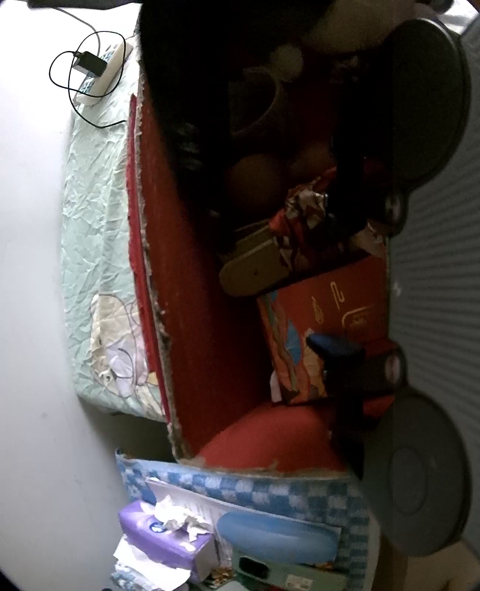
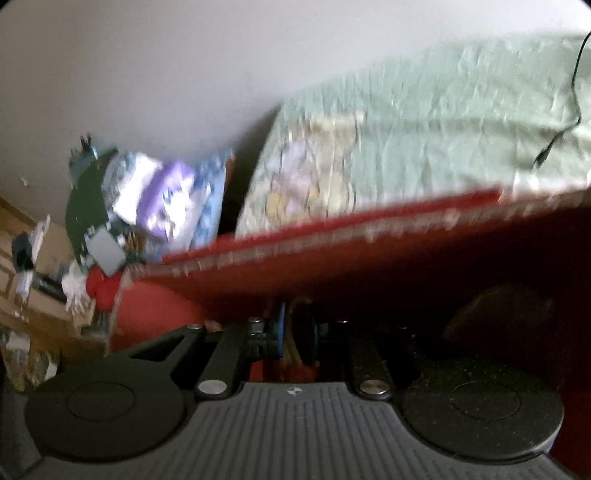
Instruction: Organize objects
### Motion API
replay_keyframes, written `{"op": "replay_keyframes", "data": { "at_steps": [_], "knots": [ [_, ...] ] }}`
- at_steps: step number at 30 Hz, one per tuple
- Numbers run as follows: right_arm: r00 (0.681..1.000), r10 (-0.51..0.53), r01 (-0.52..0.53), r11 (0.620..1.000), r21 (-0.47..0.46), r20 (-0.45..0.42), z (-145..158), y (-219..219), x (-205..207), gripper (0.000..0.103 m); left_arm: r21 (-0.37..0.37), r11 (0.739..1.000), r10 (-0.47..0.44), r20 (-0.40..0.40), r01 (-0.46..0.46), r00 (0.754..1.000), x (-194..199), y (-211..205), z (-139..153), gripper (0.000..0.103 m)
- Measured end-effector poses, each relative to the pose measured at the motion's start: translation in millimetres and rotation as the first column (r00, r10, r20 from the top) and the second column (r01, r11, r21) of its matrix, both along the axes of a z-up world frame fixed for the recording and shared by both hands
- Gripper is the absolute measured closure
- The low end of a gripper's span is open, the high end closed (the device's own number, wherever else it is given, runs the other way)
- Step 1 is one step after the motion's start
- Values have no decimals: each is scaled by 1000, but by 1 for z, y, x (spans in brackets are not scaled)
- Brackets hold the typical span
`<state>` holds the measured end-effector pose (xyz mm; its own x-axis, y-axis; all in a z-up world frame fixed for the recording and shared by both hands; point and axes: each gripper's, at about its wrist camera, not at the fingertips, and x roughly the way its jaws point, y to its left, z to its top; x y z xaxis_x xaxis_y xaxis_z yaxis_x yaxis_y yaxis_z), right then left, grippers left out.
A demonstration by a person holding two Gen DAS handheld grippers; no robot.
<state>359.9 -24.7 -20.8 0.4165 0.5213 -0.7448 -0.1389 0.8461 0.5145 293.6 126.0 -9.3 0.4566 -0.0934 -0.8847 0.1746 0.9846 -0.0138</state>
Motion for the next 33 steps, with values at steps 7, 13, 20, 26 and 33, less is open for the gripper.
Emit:
{"op": "replay_keyframes", "data": {
  "at_steps": [7, 13, 20, 26, 33],
  "knots": [
    [998, 51, -56, 993, -106, -47, 2, 4, -4, 79, 31, 1000, 3, -13, -2, 1000, 1, -5, -3, 45],
    [998, 45, -50, 992, -116, -48, 6, 1, -9, 81, 45, 999, 4, -18, -3, 1000, 2, -6, -4, 44],
    [1000, -17, 19, 987, -159, 14, 24, -17, -25, 75, 57, 998, 4, -23, -3, 1000, 2, -7, -6, 44],
    [998, -56, 58, 983, -173, 15, 20, -21, -32, 73, 76, 997, 2, -31, 0, 1000, 3, -9, -8, 43],
    [996, -53, 68, 974, -218, 72, 18, -16, -39, 74, 89, 996, 2, -37, 1, 999, 2, -11, -9, 42]
  ]
}}
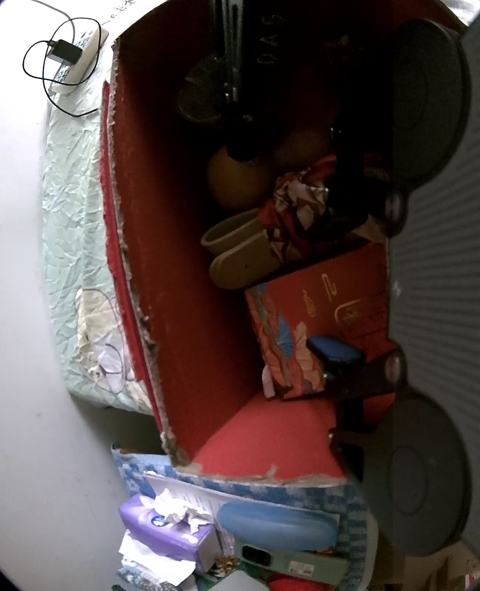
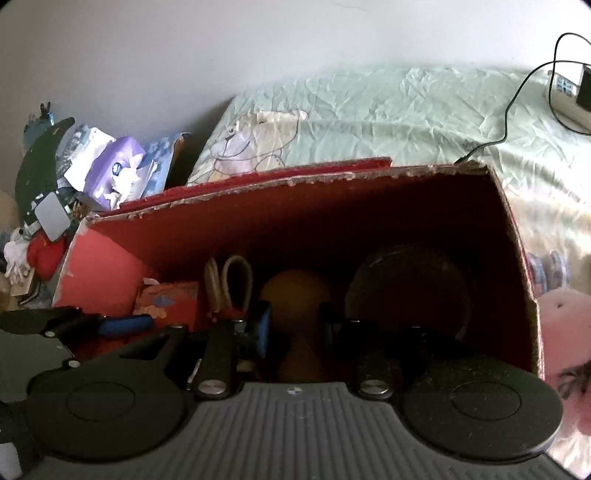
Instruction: Organize objects
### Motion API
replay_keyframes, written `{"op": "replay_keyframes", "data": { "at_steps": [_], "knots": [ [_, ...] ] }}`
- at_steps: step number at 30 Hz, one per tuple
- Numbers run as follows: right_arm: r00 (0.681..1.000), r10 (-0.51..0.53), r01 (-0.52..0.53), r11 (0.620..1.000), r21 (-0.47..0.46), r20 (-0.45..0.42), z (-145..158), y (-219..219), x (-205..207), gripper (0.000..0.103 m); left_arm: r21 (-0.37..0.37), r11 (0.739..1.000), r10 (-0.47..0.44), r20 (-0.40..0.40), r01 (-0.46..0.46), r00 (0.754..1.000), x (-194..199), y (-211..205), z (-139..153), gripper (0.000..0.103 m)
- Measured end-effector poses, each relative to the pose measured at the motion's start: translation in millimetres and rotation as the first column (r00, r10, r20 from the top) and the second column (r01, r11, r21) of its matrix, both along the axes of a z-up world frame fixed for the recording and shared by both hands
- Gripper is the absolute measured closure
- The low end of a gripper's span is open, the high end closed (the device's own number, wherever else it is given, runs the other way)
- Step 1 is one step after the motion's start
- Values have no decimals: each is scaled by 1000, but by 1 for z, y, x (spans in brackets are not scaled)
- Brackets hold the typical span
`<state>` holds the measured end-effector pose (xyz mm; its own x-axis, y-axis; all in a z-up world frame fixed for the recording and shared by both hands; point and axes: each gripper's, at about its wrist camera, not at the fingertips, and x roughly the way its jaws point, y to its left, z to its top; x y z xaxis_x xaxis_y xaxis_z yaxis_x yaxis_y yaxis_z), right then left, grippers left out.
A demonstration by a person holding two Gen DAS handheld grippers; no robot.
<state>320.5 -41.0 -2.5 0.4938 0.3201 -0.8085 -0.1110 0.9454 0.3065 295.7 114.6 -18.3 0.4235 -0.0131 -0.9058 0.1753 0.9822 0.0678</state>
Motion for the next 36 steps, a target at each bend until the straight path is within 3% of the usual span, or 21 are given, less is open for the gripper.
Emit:
{"op": "replay_keyframes", "data": {
  "at_steps": [7, 13, 16, 19, 24, 31, 36],
  "knots": [
    [999, -46, 46, 998, 48, -14, -5, -9, 1, 74, 14, 1000, 0, -4, 1, 1000, 1, -1, 0, 41],
    [994, -65, 68, 997, -23, 91, 9, -3, -13, 74, 16, 1000, 0, 6, -1, 1000, -1, -2, 2, 41],
    [991, -60, 66, 997, -49, 117, 17, -2, -21, 73, 12, 1000, 6, 33, -6, 999, -5, -2, 9, 41],
    [988, -82, 87, 996, -31, 132, 24, -7, -32, 73, -50, 999, 4, 79, 0, 997, -16, 0, 25, 41],
    [979, -107, 111, 994, -13, 173, 42, -14, -48, 73, -79, 997, 30, 137, -19, 990, -34, -2, 47, 42],
    [970, -126, 131, 991, -14, 208, 54, -16, -68, 72, -88, 995, 57, 227, -37, 972, -61, -8, 71, 43],
    [966, -138, 144, 990, -12, 221, 58, -17, -79, 72, -93, 992, 109, 243, -88, 964, -71, -5, 78, 46]
  ]
}}
